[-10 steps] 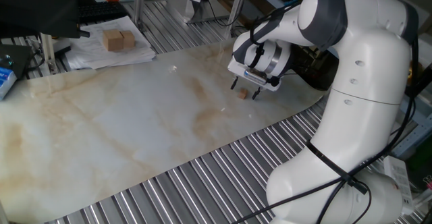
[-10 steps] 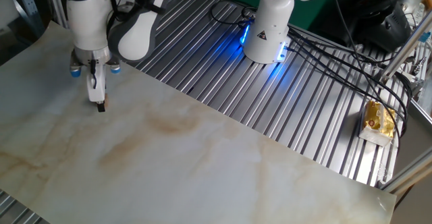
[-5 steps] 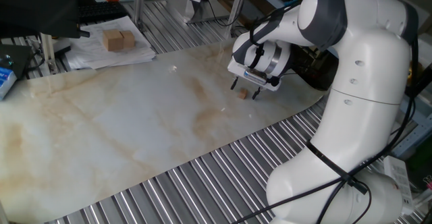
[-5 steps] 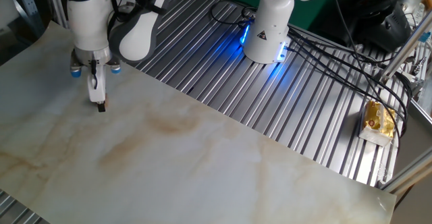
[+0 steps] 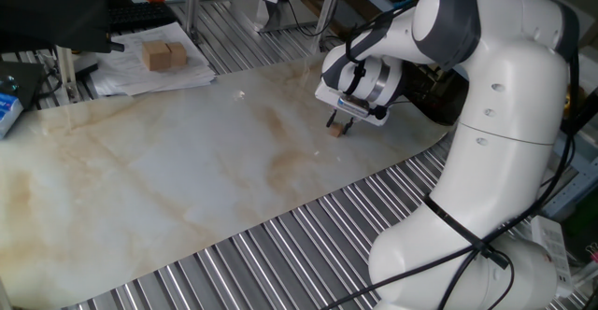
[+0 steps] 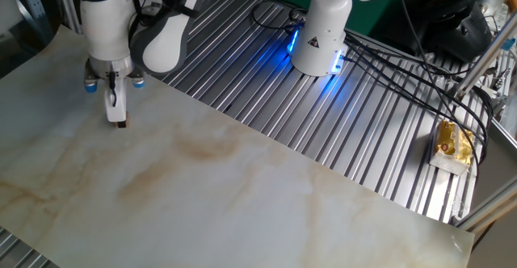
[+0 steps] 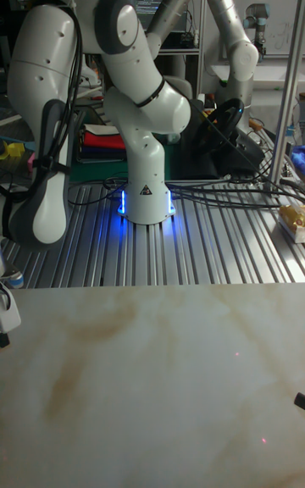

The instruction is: Pick up the small block on the left and move it to the right

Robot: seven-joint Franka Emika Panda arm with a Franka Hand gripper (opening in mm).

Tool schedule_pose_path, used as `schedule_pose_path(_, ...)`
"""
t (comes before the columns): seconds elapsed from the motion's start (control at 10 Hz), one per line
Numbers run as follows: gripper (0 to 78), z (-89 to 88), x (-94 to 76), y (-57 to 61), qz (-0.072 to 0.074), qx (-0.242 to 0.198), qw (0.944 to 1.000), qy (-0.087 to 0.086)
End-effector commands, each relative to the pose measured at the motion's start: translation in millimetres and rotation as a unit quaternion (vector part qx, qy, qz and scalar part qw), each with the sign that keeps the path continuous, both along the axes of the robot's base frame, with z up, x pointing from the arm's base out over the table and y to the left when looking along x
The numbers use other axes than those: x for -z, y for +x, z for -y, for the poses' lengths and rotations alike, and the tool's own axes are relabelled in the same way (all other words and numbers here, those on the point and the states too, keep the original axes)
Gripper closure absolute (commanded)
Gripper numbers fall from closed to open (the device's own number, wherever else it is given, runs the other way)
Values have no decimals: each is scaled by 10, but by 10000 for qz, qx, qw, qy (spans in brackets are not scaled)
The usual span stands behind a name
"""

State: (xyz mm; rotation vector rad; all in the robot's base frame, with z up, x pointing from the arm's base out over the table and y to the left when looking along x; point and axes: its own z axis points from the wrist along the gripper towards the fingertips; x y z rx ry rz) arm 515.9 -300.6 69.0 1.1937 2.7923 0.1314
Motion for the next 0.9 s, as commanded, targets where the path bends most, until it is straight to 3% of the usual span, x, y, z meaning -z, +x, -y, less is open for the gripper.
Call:
schedule_pose_path(0.1,763,7,-12,6,-4,-6,10000,-32)
schedule_pose_path(0.7,763,7,-12,6,-4,-6,10000,-32)
schedule_pose_path(0.8,763,-66,-287,54,-197,-38,9995,-237)
schedule_pose_path(0.9,763,-79,-353,60,-238,-80,9994,-240)
